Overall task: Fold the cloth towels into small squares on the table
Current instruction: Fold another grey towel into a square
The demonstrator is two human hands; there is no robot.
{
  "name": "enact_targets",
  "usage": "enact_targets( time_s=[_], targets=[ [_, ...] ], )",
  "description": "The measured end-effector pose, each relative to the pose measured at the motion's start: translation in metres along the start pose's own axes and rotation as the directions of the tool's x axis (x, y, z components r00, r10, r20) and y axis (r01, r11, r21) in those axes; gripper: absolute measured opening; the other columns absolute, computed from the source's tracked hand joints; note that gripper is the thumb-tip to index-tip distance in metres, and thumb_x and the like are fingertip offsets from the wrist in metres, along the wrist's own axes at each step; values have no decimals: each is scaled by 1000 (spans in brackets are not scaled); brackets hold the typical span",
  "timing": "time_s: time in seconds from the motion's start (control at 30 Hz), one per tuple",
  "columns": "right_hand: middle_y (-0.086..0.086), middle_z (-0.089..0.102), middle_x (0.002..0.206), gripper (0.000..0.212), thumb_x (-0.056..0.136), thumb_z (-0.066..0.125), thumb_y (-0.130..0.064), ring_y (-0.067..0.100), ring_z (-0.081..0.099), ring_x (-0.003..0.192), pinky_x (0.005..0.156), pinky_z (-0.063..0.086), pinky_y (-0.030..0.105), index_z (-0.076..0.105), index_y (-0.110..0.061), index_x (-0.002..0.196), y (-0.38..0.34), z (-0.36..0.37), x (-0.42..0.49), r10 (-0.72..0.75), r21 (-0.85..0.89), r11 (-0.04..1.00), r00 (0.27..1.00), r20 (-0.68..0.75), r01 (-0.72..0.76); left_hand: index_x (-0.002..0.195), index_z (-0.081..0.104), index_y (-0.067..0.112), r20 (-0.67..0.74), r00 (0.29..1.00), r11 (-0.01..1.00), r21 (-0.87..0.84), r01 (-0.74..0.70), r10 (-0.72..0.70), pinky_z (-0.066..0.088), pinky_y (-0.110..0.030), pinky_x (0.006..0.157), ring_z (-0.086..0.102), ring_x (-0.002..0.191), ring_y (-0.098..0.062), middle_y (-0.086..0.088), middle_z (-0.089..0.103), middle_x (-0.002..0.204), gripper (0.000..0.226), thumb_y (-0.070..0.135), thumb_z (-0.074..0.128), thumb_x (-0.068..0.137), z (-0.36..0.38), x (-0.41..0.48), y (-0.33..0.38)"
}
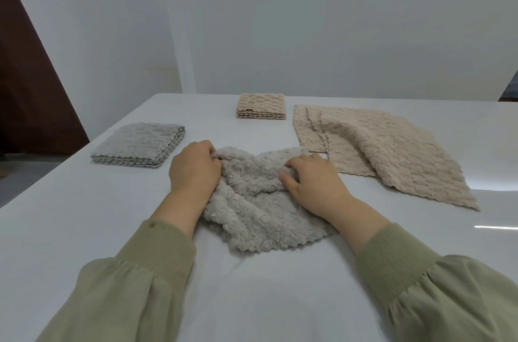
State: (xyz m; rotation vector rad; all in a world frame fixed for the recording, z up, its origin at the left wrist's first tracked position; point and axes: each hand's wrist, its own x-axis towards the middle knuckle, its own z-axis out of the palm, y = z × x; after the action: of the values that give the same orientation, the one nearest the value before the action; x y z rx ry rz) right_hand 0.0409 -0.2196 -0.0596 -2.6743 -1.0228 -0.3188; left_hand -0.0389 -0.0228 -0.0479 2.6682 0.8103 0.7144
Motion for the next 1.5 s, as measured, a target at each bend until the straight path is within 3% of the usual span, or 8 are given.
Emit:
enact_targets(
  time_s=[0.13, 0.27, 0.4, 0.63, 0.83, 1.03, 1.23, 1.5],
  targets=[
    [6, 50, 139, 46, 100, 30, -41, 27, 40, 129, 109, 28, 43, 47, -17, 135, 12, 6, 10, 73, 85, 994, 996, -51, -69, 139, 45, 15, 78, 974, 977, -29, -212, 213, 26, -37, 111, 33, 135, -27, -8, 43, 145, 45, 31, 43, 97, 0, -3, 10],
    [1, 18, 158, 52, 100, 19, -47, 28, 13, 145, 115, 7, 52, 29, -27, 147, 36, 11, 27, 142, 40, 988, 982, 129, -148, 148, 26, 26, 349, 836, 903, -88, -421, 424, 14, -36, 117, 18, 144, -20, -1, 22, 156, 58, 52, 32, 96, 3, -22, 39],
    [-3, 12, 159, 56, 99, 11, -50, 24, 8, 147, 113, 1, 56, 20, -28, 150, 54, 13, 41, 179, -39, 984, 960, 213, -175, 150, 3, 38, 614, 698, 871, 36, -491, 368, 5, -46, 117, -4, 146, -20, 4, -7, 159, 71, 68, 26, 89, 17, -31, 44],
    [0, 22, 157, 59, 97, 13, -47, 21, 17, 144, 111, 2, 61, 27, -19, 147, 77, 19, 56, 392, -109, 919, 910, 139, -379, 150, 8, 37, 555, 772, 906, 75, -416, 309, 4, -53, 116, -4, 146, -19, 7, -5, 159, 69, 67, 26, 90, 23, -26, 40],
    [6, 41, 147, 46, 99, 29, -33, 22, 30, 139, 114, 17, 52, 42, -13, 138, 38, -1, 40, 203, 22, 979, 954, -220, -203, 149, 24, 26, 298, 900, 932, -273, -239, 318, 30, -39, 112, 32, 137, -20, 0, 33, 151, 55, 46, 33, 98, 17, -20, 41],
    [3, 45, 141, 46, 100, 25, -43, 21, 34, 135, 112, 17, 52, 47, -18, 131, 3, 12, 18, 22, 14, 1000, 985, 169, -25, 130, 50, 16, 219, 970, 993, -54, -100, 110, 39, -40, 98, 44, 123, -27, -7, 57, 129, 41, 35, 29, 101, 15, -4, 16],
    [5, 66, 94, 50, 98, 19, -49, 27, 54, 107, 108, 23, 53, 56, -19, 85, 0, 1, 18, 125, -208, 972, 990, 61, -110, 148, 26, 19, 384, 920, 982, 131, -135, 75, 19, -47, 115, 20, 143, -25, -4, 25, 155, 59, 51, 18, 98, 29, 6, 4],
    [2, 60, 119, 48, 98, 22, -49, 21, 48, 120, 110, 14, 58, 56, -19, 113, 2, 10, 23, 82, -123, 990, 987, 136, -65, 148, 27, 24, 423, 891, 975, 64, -213, 167, 14, -47, 116, 15, 144, -23, -2, 19, 157, 57, 51, 31, 97, 29, 10, 6]
  ],
)
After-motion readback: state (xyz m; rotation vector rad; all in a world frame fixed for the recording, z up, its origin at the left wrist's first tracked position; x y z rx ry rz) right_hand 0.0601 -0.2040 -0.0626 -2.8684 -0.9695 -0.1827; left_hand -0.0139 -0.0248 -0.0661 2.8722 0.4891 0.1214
